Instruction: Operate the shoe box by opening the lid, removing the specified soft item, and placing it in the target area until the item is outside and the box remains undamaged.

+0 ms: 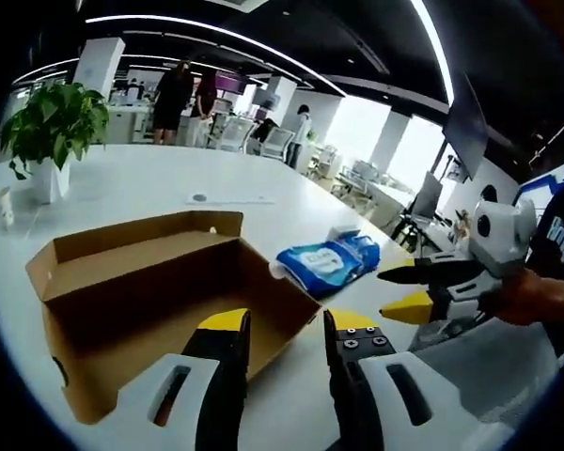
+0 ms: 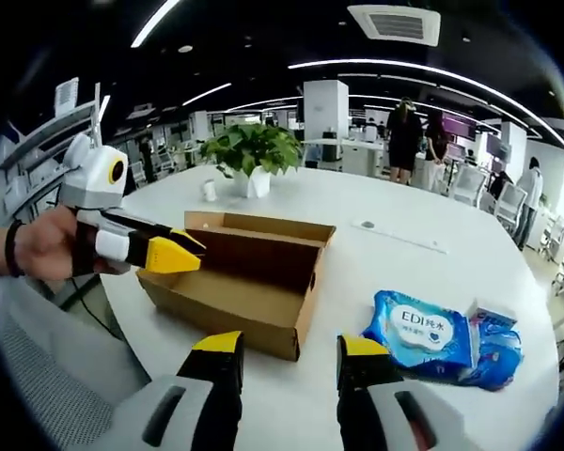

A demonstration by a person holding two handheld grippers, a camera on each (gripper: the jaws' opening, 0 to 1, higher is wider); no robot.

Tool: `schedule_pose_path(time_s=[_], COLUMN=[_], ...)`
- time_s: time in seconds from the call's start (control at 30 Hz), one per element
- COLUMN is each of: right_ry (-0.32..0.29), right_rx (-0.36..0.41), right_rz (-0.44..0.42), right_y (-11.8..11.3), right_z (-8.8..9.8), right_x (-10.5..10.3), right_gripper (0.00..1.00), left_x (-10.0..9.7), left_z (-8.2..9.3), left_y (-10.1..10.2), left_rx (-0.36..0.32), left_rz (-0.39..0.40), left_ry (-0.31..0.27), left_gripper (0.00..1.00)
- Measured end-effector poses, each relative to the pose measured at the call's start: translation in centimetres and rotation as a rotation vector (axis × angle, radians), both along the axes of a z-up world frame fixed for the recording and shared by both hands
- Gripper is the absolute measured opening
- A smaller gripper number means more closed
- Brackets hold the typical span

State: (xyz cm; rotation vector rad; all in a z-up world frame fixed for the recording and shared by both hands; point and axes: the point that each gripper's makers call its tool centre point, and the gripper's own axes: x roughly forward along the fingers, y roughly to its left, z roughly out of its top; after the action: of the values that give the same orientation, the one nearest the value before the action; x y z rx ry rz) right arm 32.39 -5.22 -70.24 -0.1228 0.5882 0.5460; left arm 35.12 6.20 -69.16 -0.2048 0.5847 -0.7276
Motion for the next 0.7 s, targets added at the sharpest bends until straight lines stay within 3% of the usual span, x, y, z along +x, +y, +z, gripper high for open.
schedule_pose_path(time_s=[0.27, 0.47, 0.57, 0.7], right_ry=[-0.004, -0.009, -0.007, 0.002], right_rx=[0.018, 0.032, 0.035, 0.033], right_rz=[-0.011, -0.021, -0.016, -0.012], right_y=[0.6, 1.1, 1.3, 1.5], right_z=[0.3, 0.7, 0.6, 0.3], right_x=[-0.6, -1.1, -1.5, -2.0], right_gripper=[0.38, 0.38, 0.38, 0.38], left_x=[0.4, 1.3, 1.9, 2.6], left_z=[0.6, 0.3, -0.3, -1.1], left_y=[0.8, 3.5, 5.6, 7.7], left_rx=[-0.001, 0.07, 0.15, 0.208], left_rz=[-0.014, -0.047, -0.073, -0.099], left_ry=[-0.007, -0.032, -0.047, -0.045], left_gripper=[0.31, 0.32, 0.31, 0.31])
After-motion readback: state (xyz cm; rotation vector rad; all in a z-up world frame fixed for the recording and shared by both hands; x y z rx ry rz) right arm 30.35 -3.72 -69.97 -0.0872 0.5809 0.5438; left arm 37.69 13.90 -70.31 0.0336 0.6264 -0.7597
